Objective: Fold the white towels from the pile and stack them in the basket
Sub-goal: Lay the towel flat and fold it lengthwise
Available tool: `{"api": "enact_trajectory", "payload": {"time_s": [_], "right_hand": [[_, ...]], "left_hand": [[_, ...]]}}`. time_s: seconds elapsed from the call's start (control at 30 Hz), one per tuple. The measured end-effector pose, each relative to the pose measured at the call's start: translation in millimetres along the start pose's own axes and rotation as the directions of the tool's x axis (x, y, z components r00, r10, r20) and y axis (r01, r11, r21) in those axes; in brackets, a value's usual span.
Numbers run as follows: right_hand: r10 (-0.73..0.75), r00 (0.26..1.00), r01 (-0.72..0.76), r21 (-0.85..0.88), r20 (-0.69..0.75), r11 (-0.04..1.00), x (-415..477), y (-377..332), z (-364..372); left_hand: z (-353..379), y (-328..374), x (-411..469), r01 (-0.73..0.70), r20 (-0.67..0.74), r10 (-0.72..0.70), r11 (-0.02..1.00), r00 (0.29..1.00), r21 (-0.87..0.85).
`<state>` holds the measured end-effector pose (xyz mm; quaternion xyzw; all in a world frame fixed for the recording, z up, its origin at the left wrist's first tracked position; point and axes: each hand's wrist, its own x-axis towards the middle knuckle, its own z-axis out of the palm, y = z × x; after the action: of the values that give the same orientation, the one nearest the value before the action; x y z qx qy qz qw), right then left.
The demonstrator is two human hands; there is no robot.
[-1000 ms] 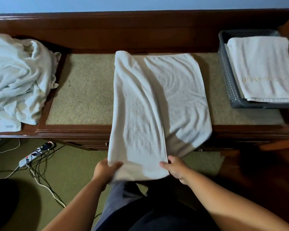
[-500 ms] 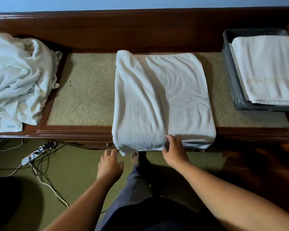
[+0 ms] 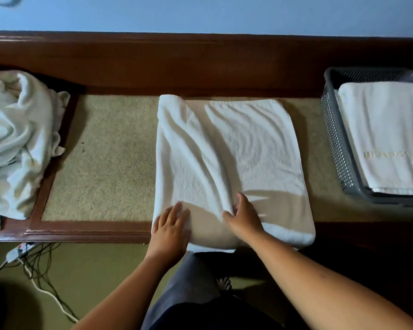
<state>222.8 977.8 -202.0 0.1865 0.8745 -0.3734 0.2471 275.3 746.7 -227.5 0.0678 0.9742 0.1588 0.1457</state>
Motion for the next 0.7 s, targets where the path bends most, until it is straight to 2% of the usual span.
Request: {"api": "enact_trajectory", "payload": {"time_s": [0.07,0.13,0.17,0.23,0.3,0.37,0.43,0.53,0.6,0.63,0.7], "right_hand": [[0.03,0.998,-0.031,0.013,0.051,0.999,22,-16,-3],[0.054,0.992,-0.06,0.044,0.118,0.997,46,-32,-4],[0.061,0.988,-0.073,0.08,0.144,0.994,59,-41,-3],[0.084,0.986,-0.115,0.213,0.147,0.97,85,-59,0],[0.165,0.981,-0.193,0.447,0.102,0.874,116,-81,-1],[0.225,0.964,-0.262,0.677,0.145,0.688,151,-106,-10],[0.202,0.959,-0.279,0.771,0.198,0.573,188,-130,-23],[0.154,0.952,-0.304,0.746,0.265,0.593,226,-159,-45],[0.072,0.909,-0.36,0.686,0.411,0.632,240,-180,-64],[0.034,0.861,-0.401,0.637,0.507,0.658,243,-190,-75],[0.001,0.722,-0.478,0.497,0.692,0.724,250,-203,-88]], "left_hand": [[-5,-12,23,0.066,-0.018,-0.065,0.998,0.998,0.007],[-12,-24,51,0.249,-0.033,-0.255,0.961,0.966,-0.119],[-18,-29,66,0.341,-0.029,-0.359,0.906,0.933,-0.25],[-36,-35,102,0.46,0.006,-0.534,0.723,0.845,-0.515],[-55,-40,144,0.508,0.056,-0.624,0.577,0.779,-0.639],[-74,-45,187,0.517,0.105,-0.638,0.503,0.763,-0.693],[-88,-54,232,0.517,0.175,-0.618,0.432,0.766,-0.739],[-106,-67,292,0.519,0.298,-0.566,0.278,0.768,-0.808],[-119,-72,325,0.505,0.374,-0.53,0.123,0.761,-0.854],[-125,-74,337,0.502,0.397,-0.506,0.083,0.766,-0.861],[-132,-76,351,0.507,0.414,-0.463,0.092,0.784,-0.857]]}}
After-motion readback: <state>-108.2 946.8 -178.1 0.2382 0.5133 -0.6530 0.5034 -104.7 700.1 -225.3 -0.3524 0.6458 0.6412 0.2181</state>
